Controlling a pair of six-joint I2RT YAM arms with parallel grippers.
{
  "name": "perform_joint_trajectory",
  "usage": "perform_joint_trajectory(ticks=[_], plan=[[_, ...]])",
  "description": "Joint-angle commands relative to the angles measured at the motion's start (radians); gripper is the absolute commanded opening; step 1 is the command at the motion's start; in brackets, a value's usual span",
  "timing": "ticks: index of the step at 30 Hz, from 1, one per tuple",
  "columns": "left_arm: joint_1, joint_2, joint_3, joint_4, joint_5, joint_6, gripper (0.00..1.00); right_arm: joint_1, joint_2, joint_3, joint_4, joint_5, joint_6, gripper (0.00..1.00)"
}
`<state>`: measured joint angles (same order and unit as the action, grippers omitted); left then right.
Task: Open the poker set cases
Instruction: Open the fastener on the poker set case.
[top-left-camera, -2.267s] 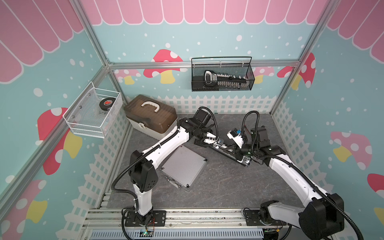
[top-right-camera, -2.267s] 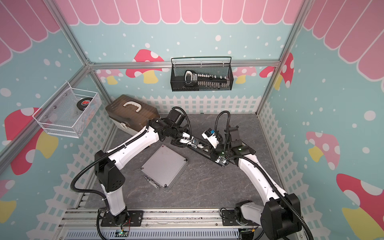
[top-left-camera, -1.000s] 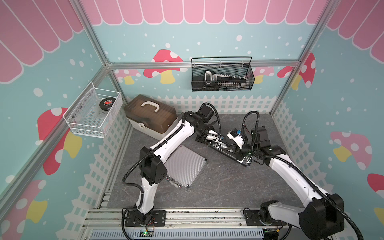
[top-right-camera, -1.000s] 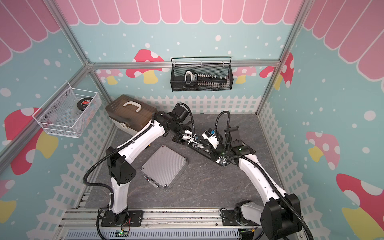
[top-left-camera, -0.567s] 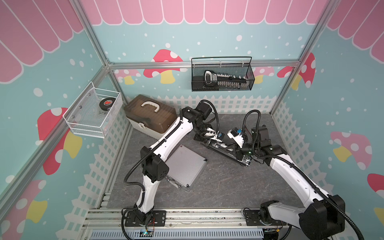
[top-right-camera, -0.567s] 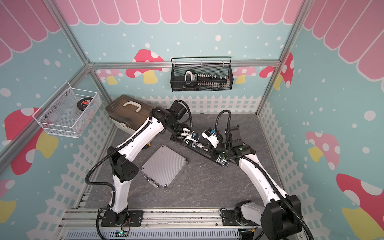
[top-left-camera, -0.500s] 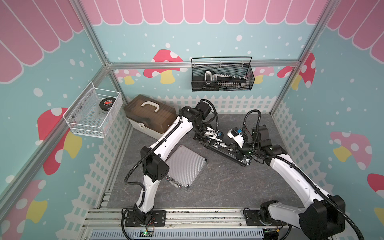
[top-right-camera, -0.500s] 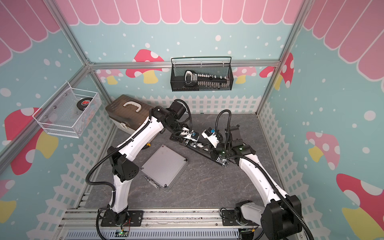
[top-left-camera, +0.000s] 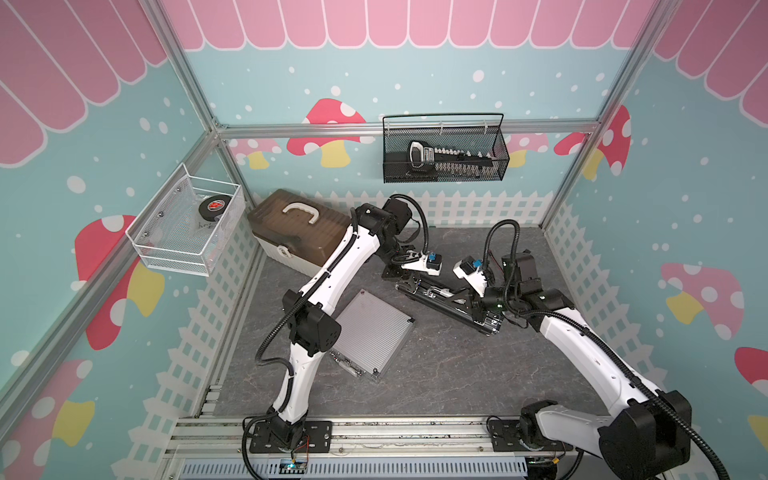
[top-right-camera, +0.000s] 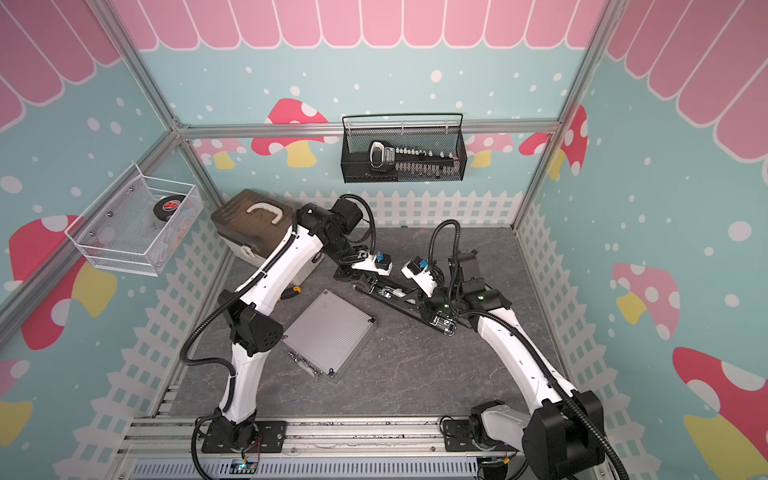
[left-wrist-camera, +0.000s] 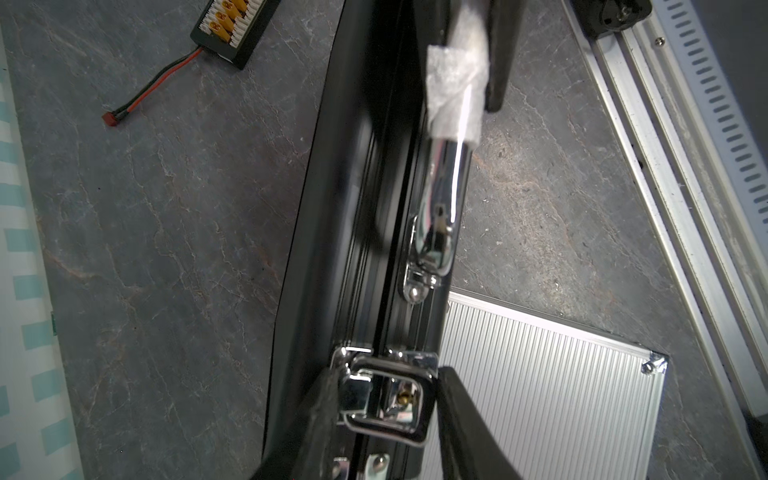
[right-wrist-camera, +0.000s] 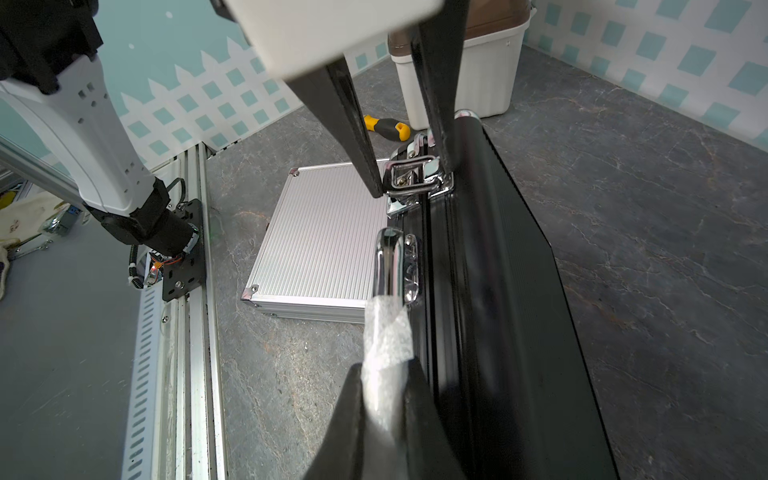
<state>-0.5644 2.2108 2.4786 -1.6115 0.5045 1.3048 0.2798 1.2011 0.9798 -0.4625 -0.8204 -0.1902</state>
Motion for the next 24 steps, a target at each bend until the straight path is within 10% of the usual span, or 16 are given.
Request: perform_joint_trajectory(ticks=[1, 24], plan=[[0.011, 0.026, -0.006, -0.024, 0.013, -0.002, 0.35, 0.01, -0.01, 0.005, -0.019, -0.059, -0.027, 0.0], [-0.009, -0.082, -0.104, 0.018, 0.089, 0.003, 0.37, 0.06, -0.03, -0.033, -0.023, 0.004, -0.048, 0.0]])
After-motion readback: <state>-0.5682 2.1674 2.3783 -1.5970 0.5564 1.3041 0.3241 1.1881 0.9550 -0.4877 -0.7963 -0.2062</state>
